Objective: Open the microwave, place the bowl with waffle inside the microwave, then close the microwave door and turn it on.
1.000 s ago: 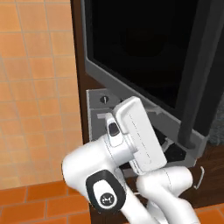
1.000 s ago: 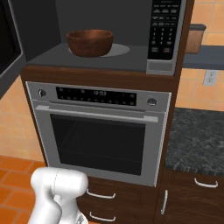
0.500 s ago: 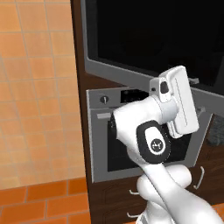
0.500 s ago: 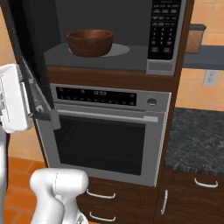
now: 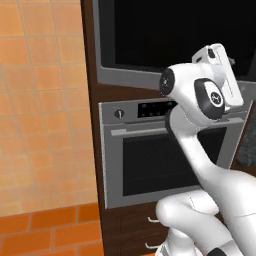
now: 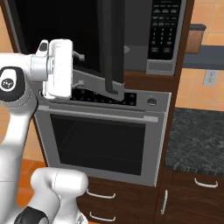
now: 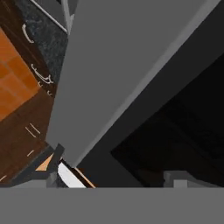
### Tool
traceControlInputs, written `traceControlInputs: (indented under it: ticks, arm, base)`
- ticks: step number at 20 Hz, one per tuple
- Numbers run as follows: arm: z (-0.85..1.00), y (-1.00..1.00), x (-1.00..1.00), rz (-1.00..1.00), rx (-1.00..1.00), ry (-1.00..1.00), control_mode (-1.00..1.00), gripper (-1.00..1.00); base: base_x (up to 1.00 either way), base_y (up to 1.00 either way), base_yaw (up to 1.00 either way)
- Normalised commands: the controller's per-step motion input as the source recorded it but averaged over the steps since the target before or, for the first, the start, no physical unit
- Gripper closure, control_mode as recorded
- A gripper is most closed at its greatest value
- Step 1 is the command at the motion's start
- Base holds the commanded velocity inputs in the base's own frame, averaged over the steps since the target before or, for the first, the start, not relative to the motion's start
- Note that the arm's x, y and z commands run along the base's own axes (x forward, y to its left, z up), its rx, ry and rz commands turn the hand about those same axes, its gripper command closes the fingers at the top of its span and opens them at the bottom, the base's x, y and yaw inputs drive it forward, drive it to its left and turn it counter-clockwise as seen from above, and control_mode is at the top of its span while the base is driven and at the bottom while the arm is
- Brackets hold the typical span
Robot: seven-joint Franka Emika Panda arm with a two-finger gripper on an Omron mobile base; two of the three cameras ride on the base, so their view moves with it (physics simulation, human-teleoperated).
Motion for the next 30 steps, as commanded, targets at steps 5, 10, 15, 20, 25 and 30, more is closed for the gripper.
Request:
traceControlInputs:
  ticks: [5,10,15,20,25,30]
  arm:
    - [-0.05,-0.56,0.88,0.35,0.07,0.28,-1.0,-1.0]
    - [-0.17,-0.33,0.74,0.54,0.04,0.13,-1.0,-1.0]
    - [-0.1,-0.33,0.53,0.52,0.02,0.02,-1.0,-1.0]
    - [-0.09,-0.1,0.74,0.31,0.0,0.03,-1.0,-1.0]
    - [-0.01,-0.01,0.68,0.18,0.0,0.04,-1.0,-1.0]
    - [-0.04,-0.01,0.4,0.14,0.0,0.0,-1.0,-1.0]
  base:
    - [0.0,0.0,0.0]
    - [0.0,0.0,0.0]
    - [0.0,0.0,0.0]
    - [0.0,0.0,0.0]
    - [0.0,0.0,0.0]
    - [0.0,0.0,0.0]
